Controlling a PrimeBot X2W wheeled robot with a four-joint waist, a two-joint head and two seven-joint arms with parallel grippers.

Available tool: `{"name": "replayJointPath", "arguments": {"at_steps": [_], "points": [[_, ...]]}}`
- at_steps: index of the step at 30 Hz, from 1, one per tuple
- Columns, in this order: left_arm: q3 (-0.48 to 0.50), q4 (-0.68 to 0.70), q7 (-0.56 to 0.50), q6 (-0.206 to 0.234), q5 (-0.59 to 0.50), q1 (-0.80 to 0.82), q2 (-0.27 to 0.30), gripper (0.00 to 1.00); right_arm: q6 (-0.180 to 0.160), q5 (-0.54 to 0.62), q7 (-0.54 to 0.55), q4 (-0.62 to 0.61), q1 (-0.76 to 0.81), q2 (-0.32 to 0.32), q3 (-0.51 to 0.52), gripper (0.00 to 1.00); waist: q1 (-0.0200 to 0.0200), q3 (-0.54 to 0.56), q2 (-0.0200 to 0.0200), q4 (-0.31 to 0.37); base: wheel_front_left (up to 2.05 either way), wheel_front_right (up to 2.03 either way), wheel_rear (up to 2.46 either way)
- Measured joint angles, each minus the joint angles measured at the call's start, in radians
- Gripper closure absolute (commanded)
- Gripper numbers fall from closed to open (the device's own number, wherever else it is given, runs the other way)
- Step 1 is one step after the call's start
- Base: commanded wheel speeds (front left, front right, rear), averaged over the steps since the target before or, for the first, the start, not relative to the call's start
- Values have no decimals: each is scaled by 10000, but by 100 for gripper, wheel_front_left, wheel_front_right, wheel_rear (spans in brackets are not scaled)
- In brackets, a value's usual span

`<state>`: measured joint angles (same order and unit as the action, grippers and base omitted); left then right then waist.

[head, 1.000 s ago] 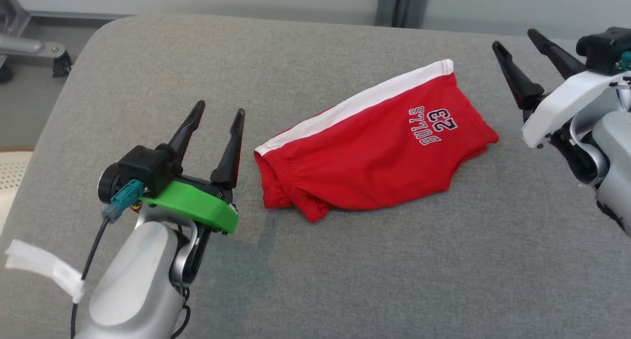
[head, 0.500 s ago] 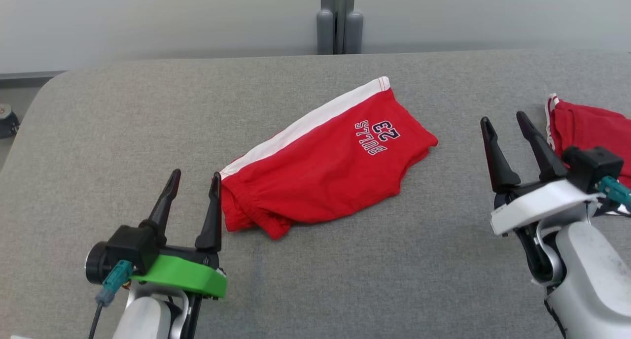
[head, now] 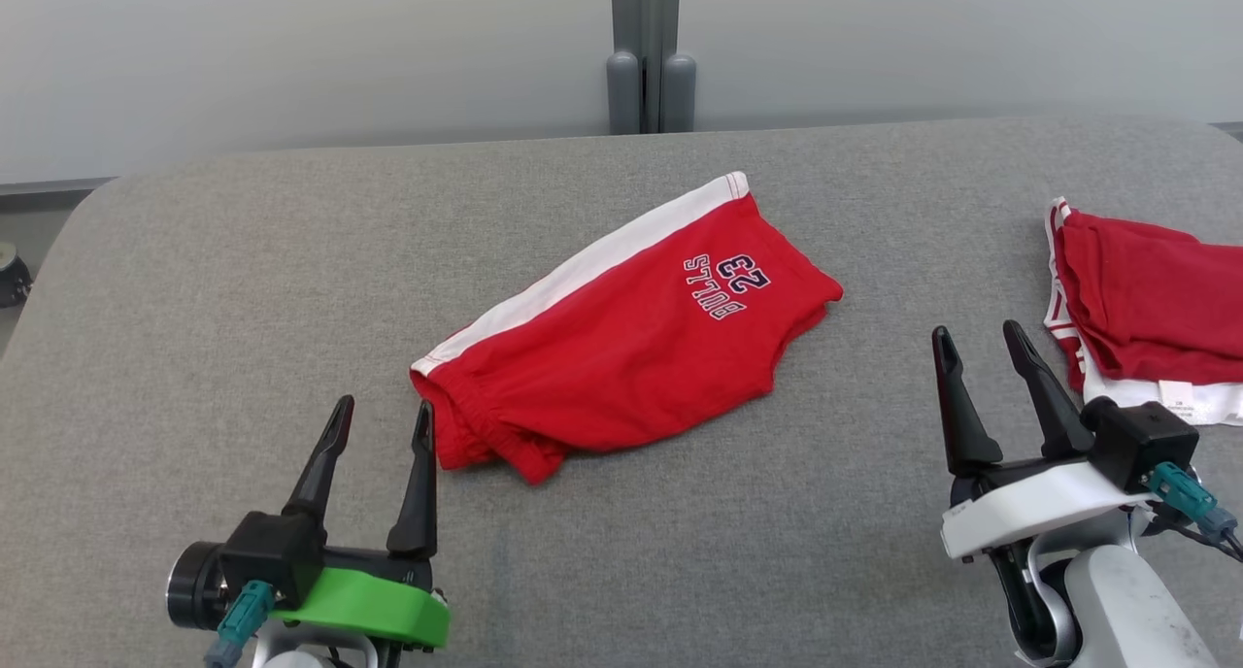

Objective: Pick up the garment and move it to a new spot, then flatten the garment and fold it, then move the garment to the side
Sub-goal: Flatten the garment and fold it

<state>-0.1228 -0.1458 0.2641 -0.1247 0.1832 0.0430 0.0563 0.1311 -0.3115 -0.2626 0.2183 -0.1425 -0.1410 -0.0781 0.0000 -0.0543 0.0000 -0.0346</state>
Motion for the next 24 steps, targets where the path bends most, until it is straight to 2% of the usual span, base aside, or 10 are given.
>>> {"name": "replayJointPath", "arguments": {"at_steps": [15, 18, 24], "points": [[-307, -128, 0, -40, 44, 137, -52, 0, 0, -123, 127, 228, 93, 194, -2, 0, 0, -296, 0, -255, 0, 0, 0], [-355, -128, 0, -42, 121, 244, -54, 0, -2, -1028, 512, 376, -130, 376, -48, 0, 0, -425, 0, -403, 0, 0, 0], [-466, -54, 0, -42, 355, 394, -56, 0, -6, -3731, 1977, 602, -705, 744, 341, 0, 0, -697, 0, -795, 0, 0, 0]]}}
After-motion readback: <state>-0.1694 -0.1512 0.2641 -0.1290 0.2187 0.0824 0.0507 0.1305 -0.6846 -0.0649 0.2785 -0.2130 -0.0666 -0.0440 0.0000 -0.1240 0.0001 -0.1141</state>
